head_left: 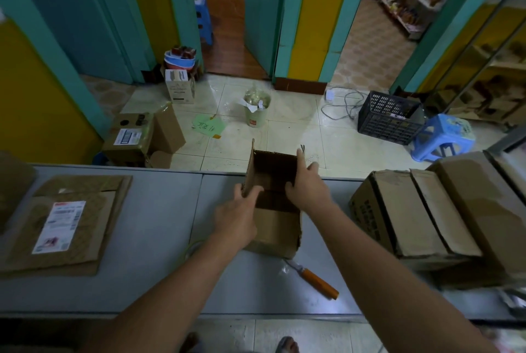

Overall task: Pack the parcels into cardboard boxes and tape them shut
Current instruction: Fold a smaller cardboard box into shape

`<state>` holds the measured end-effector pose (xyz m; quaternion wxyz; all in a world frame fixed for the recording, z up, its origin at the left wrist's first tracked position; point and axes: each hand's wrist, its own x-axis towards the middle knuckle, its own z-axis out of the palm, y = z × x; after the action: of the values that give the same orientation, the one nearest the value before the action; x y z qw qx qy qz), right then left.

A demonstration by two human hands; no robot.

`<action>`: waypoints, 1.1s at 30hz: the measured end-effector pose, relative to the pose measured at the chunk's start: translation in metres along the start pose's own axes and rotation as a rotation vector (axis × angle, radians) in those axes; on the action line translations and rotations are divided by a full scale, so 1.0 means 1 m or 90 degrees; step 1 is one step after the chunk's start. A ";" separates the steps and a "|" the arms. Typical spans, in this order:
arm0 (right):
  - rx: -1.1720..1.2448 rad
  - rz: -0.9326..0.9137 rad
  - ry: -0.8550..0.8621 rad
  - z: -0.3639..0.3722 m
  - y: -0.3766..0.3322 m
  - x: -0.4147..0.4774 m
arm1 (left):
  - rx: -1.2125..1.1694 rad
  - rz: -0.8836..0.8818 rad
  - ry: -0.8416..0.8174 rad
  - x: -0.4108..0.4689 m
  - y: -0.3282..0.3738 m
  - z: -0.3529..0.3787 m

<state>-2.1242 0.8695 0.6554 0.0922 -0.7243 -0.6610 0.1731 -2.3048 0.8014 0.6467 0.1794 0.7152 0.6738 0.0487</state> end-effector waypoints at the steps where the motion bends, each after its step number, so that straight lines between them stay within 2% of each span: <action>1: -0.029 0.015 -0.033 -0.003 -0.002 0.008 | 0.000 0.002 -0.004 0.000 0.002 0.000; 4: -0.106 0.047 -0.113 -0.005 -0.002 0.019 | -0.014 0.002 -0.007 0.003 0.001 0.001; 7: -0.127 0.062 -0.146 0.002 -0.001 0.017 | -0.030 0.010 0.000 0.006 -0.003 0.006; 10: -0.139 0.009 -0.137 0.016 -0.005 0.010 | -0.062 0.049 -0.008 0.006 -0.001 0.013; 14: -0.018 -0.029 -0.088 0.027 -0.012 -0.013 | -0.215 0.096 -0.122 0.006 0.007 0.026; 17: 0.006 -0.055 -0.091 0.037 -0.002 -0.030 | -0.102 0.124 -0.201 0.008 0.000 0.037; 21: 0.002 -0.086 -0.125 0.057 0.026 -0.047 | -0.040 0.158 -0.146 0.009 -0.012 0.048; 30: 0.186 -0.072 -0.016 0.086 0.056 -0.093 | -0.009 0.171 -0.161 0.013 -0.031 0.050; 33: 0.331 -0.053 0.162 0.079 0.057 -0.108 | 0.002 0.176 -0.159 0.014 -0.032 0.043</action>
<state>-2.1083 0.7485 0.5760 0.3641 -0.6648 -0.6065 0.2403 -2.3207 0.8074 0.5940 0.2517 0.8019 0.5416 -0.0173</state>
